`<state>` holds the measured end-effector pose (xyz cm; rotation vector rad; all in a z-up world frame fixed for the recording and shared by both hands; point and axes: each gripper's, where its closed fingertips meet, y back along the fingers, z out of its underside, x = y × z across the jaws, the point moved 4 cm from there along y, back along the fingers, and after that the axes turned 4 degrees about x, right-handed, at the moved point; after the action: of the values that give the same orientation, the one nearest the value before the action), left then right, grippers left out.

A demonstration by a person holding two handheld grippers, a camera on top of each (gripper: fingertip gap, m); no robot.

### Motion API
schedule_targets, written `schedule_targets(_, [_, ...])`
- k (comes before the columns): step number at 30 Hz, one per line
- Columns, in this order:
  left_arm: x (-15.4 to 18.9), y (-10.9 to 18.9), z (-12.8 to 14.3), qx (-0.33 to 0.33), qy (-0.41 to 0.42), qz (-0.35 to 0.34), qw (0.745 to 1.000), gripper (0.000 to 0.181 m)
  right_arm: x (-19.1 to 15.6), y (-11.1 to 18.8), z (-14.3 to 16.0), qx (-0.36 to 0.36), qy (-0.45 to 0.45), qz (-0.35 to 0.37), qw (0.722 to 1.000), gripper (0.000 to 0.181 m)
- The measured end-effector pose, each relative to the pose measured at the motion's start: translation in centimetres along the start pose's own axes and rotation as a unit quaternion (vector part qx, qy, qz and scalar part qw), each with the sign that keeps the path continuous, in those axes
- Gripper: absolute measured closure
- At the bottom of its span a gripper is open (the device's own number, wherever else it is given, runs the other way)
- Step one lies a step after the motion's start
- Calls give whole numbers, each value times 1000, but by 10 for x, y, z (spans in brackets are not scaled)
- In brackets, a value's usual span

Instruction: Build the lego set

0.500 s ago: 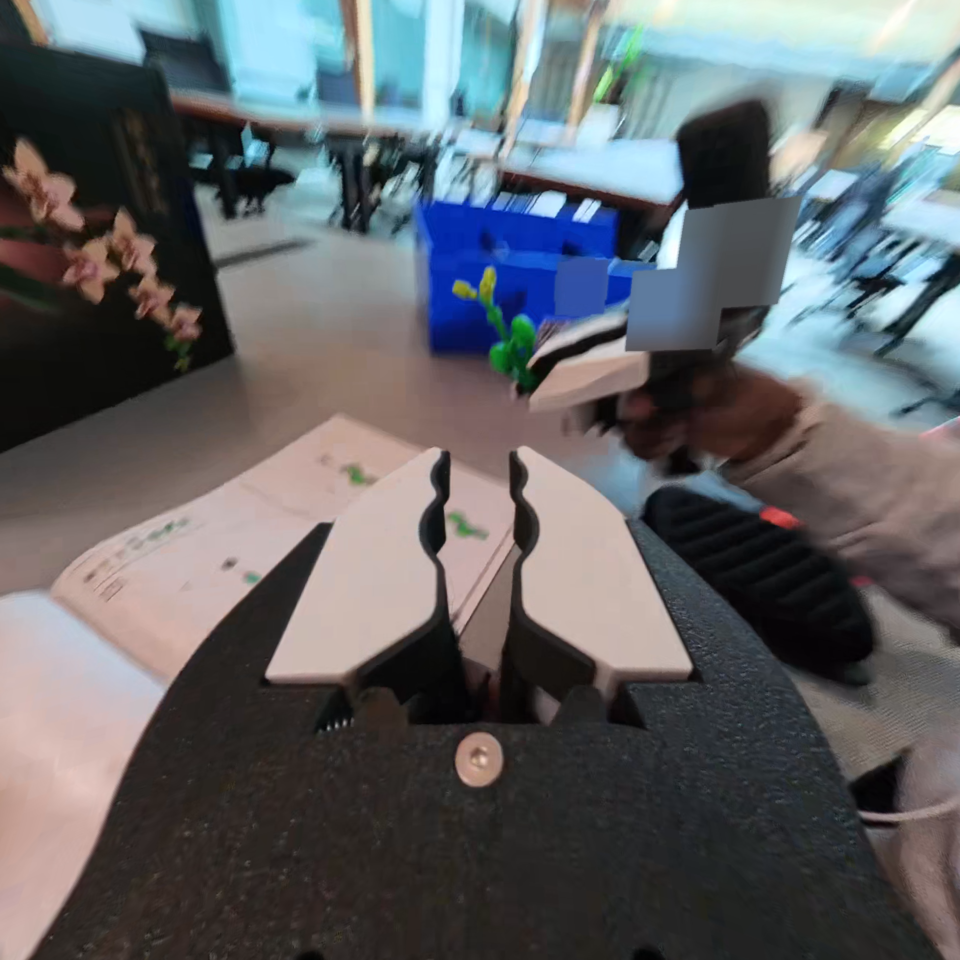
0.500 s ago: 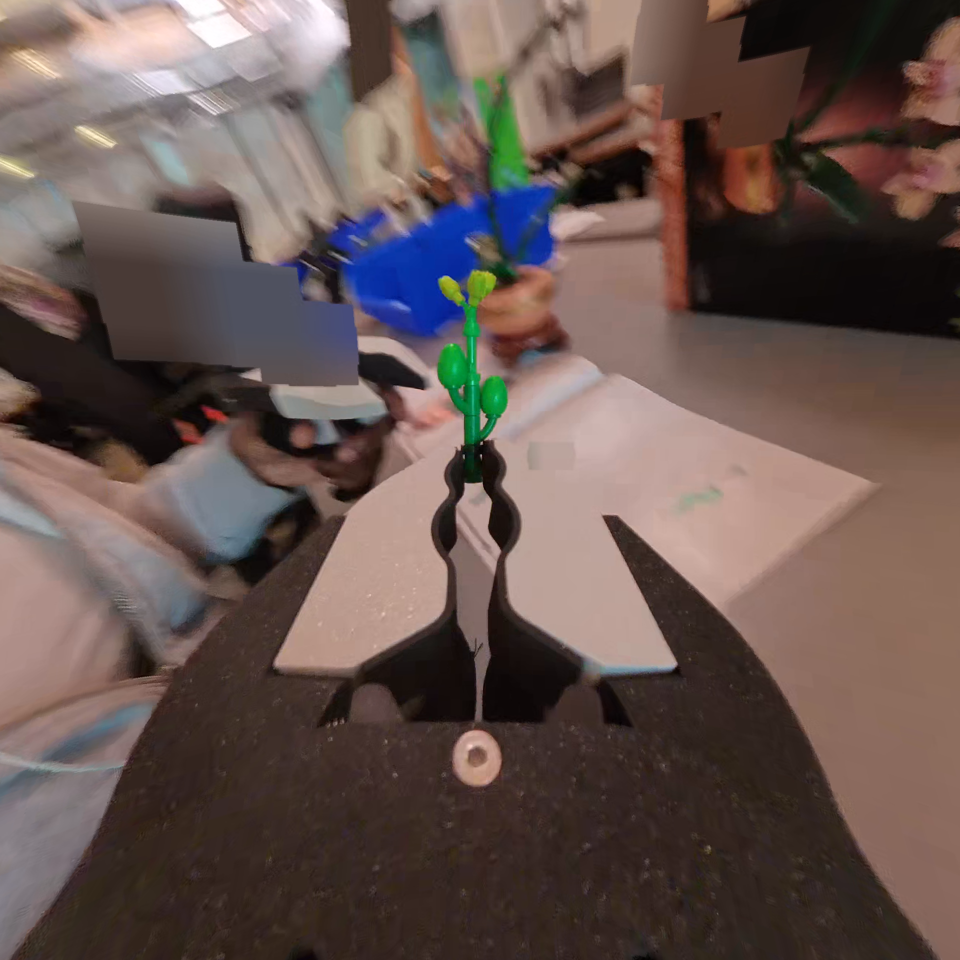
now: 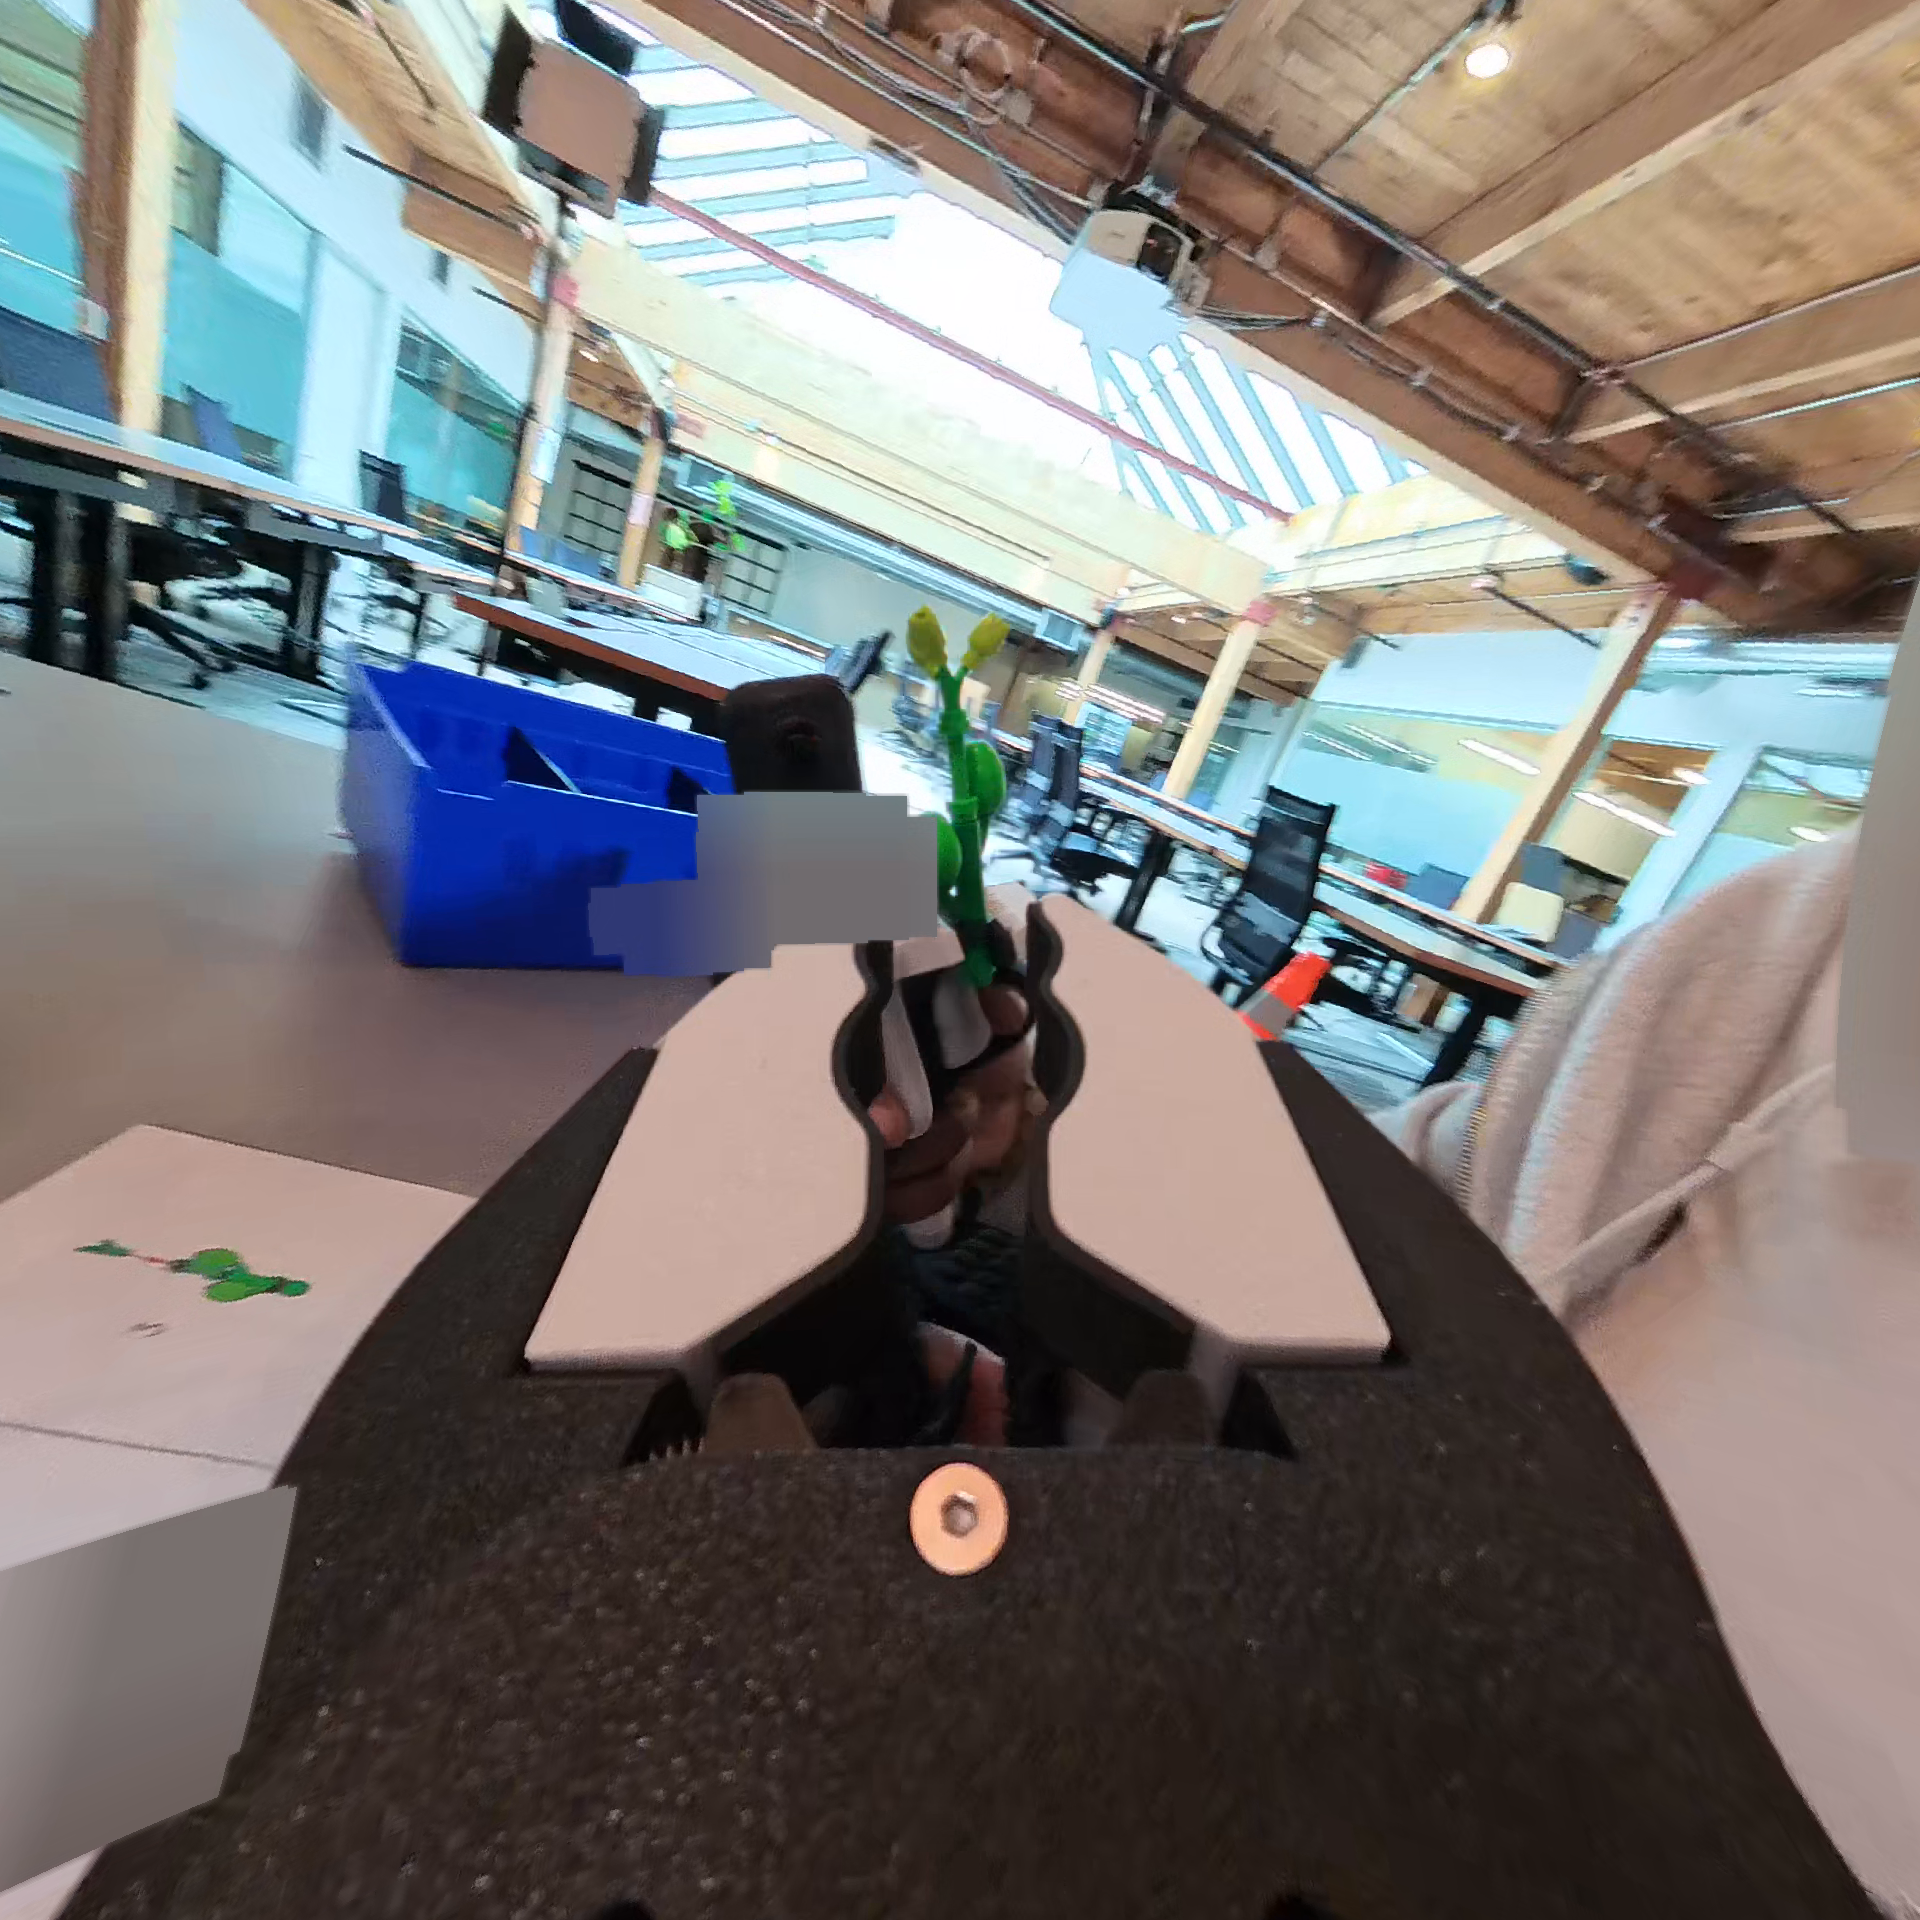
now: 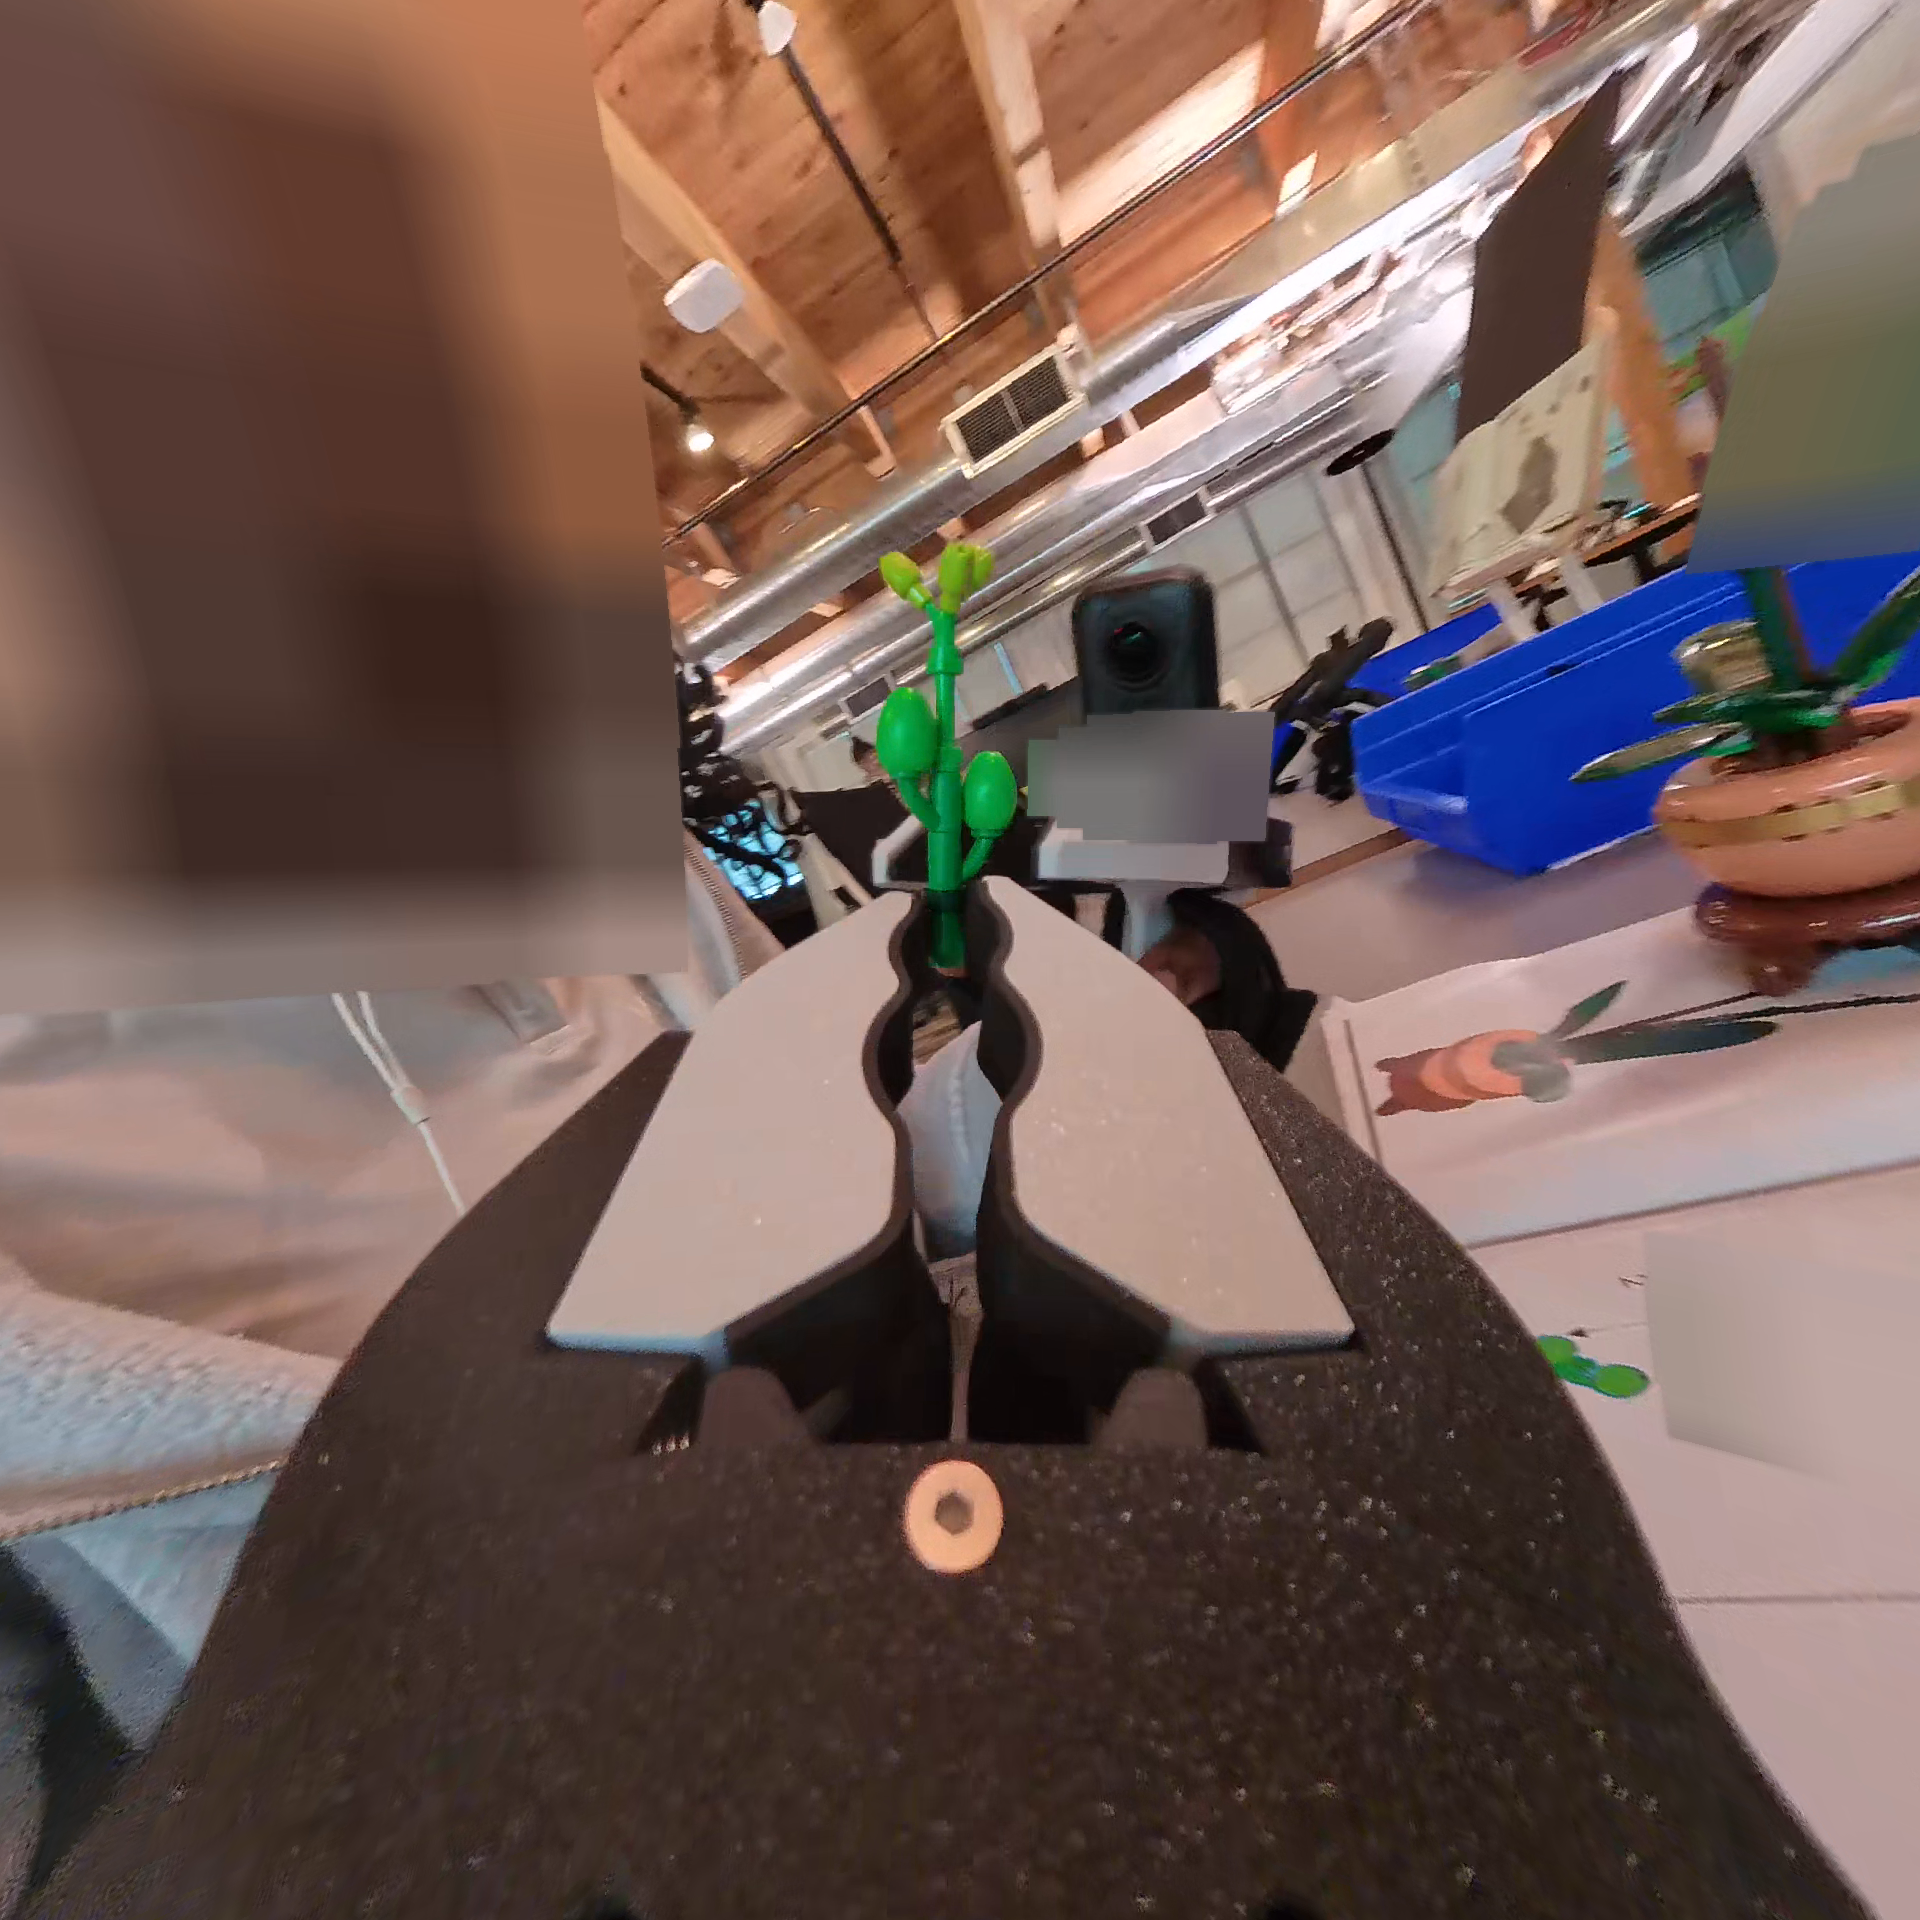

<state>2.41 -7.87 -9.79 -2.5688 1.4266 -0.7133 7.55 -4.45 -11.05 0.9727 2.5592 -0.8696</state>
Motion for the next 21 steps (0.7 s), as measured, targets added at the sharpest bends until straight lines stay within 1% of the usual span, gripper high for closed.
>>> schedule_targets(2, [5, 0, 2, -15, 17, 33, 999, 156, -2, -3, 1, -5, -17, -30, 999, 175])
schedule_targets(4, [8, 0, -1, -9, 18, 51, 999, 156, -4, -6, 1, -6, -38, -54, 998, 175])
schedule_targets(5, [8, 0, -3, -2, 12, 53, 999, 160, -4, -7, 2, -11, -43, -59, 997, 175])
schedule_targets(7, [8, 1, -4, 2, 6, 54, 999, 163, -3, -10, 5, -26, -49, -64, 996, 175])
schedule_targets(9, [9, 1, -3, -7, 7, 59, 998, 165, -2, -13, 5, -29, -53, -70, 996, 175])
schedule_targets(12, [10, 2, -4, 2, -2, 59, 998, 172, -2, -16, 5, -30, -49, -72, 996, 175])
schedule_targets(13, [10, 3, -4, 3, -6, 58, 998, 172, 0, -16, 5, -33, -45, -63, 996, 174])
schedule_targets(14, [9, 4, -5, 2, -12, 52, 999, 173, 2, -15, 5, -38, -38, -44, 998, 169])
schedule_targets(15, [8, 5, -6, -1, -18, 46, 999, 174, 5, -14, 5, -49, -28, -22, 998, 158])
schedule_targets(16, [7, 7, -7, -6, -23, 38, 999, 174, 8, -11, 4, -65, -14, 5, 998, 150])
schedule_targets(18, [3, 12, -11, -14, -32, 20, 999, 174, 12, -4, 0, -92, 37, 71, 993, 150])
schedule_targets(21, [-3, 18, -14, -30, -58, -11, 998, 174, 12, -1, -16, -106, 133, 159, 972, 150])
